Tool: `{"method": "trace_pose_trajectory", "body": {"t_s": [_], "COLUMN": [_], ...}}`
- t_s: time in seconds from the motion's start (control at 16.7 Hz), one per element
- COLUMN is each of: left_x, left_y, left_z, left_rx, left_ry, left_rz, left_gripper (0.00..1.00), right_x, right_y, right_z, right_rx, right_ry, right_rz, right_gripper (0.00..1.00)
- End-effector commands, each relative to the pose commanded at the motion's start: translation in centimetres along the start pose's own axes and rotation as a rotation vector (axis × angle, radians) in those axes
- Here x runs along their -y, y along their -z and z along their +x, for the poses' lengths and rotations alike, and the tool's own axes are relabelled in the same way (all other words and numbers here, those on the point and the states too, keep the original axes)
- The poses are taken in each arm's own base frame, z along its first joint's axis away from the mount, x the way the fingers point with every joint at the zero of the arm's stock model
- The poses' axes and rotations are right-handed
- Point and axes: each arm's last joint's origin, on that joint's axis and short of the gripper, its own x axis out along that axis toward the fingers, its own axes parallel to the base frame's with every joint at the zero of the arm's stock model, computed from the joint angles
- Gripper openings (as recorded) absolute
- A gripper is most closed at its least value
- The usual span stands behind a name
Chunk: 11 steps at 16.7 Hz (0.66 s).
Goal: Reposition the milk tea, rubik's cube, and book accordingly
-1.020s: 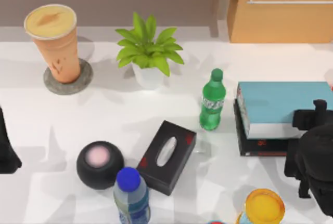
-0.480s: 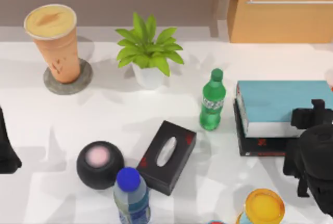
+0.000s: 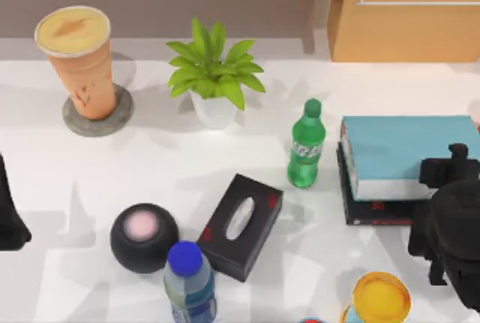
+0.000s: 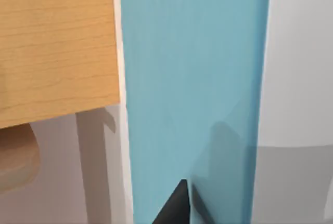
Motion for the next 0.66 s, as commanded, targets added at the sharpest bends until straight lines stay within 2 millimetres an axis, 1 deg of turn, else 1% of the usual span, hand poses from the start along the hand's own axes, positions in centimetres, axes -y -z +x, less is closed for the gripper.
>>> {"method": "trace_pose_trajectory", "body": {"t_s": [0.3, 0.36, 0.66], "left_x": [0.0, 0.0, 0.0], "left_y": [0.0, 0.0, 0.0], "left_z": [0.0, 0.0, 0.0], "left_rx": [0.0, 0.0, 0.0], "left_ry": [0.0, 0.0, 0.0], "left_rz": [0.0, 0.0, 0.0], "left_gripper": [1.0, 1.0, 1.0], "right_x": [0.0, 0.0, 0.0], "right_y": [0.0, 0.0, 0.0], "right_z": [0.0, 0.0, 0.0], "right_rx": [0.0, 0.0, 0.0], "right_ry": [0.0, 0.0, 0.0], "right_rz": [0.0, 0.0, 0.0], "right_gripper": [0.98, 1.0, 1.0]}}
